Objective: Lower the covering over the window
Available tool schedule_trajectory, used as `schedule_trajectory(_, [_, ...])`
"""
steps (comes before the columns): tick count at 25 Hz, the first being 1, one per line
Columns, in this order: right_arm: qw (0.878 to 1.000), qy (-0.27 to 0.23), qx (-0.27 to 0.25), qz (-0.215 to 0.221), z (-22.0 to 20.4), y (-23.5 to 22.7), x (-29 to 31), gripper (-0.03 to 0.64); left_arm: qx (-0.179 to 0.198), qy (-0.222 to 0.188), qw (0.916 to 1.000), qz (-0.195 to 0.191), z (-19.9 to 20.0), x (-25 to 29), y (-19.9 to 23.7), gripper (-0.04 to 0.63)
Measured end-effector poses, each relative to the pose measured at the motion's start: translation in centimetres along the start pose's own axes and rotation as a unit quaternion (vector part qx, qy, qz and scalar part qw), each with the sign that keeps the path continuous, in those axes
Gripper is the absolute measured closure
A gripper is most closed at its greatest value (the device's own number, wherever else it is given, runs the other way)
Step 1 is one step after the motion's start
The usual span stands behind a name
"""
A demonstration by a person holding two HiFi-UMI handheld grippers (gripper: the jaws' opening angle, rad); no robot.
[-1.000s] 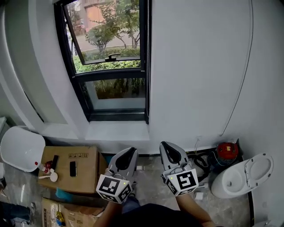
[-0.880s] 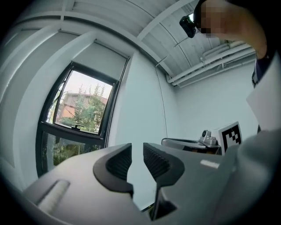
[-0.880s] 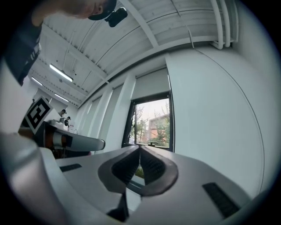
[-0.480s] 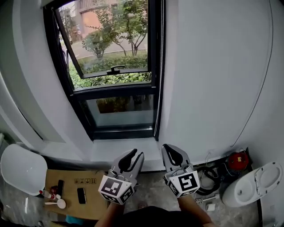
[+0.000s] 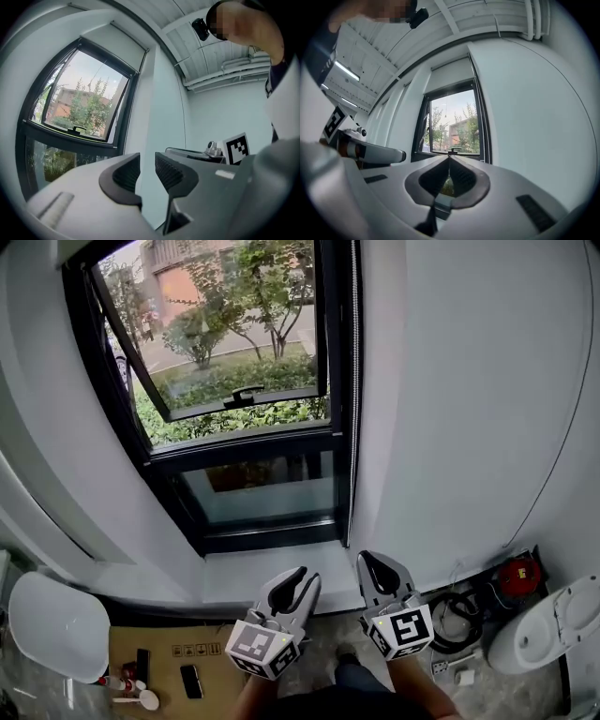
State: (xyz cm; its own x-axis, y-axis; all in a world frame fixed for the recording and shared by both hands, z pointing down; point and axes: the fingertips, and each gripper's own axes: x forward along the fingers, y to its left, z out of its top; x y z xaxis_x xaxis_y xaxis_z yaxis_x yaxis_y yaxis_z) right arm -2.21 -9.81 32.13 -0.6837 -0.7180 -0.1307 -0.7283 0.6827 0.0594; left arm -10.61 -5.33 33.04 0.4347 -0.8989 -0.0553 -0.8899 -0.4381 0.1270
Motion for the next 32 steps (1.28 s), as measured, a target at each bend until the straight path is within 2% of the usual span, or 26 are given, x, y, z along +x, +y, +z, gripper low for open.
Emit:
schedule_trajectory(5, [1.000,-0.002,-0.005,0.004,0.0,-1.4,3.7,0.604,-0.014,0.002,0.9999,0.000,-0.2,2.2,2.6,0.491])
schedule_trajectory(9, [1.000,-0.017,-0.023,0.011,1.4,-3.0,7.1,0.604,-0.003,-0.020,0.9998,0.000,1.4,5.0,5.0,0.491])
schedule_trajectory(18, [0.997,-0.039,-0.063,0.036,3.3,-7.1,12.5,0.603,-0.021,-0.049,0.9984,-0.017,3.3,13.3,7.6,0.491])
schedule_trajectory(22, [0.995,-0.048,-0.062,0.063,3.6,-8.0,14.4,0.603,-0.035,-0.063,0.9971,-0.024,4.0,16.3,8.3,0.491])
schedule_trajectory(25, [0.994,-0.052,-0.065,0.077,3.3,-8.7,15.2,0.604,-0.030,-0.065,0.9971,-0.026,3.6,18.1,8.5,0.491])
schedule_trajectory(32, [0.995,-0.047,-0.044,0.070,2.3,-10.7,17.2,0.603,-0.031,-0.064,0.9967,-0.038,3.1,21.1,9.4,0.491])
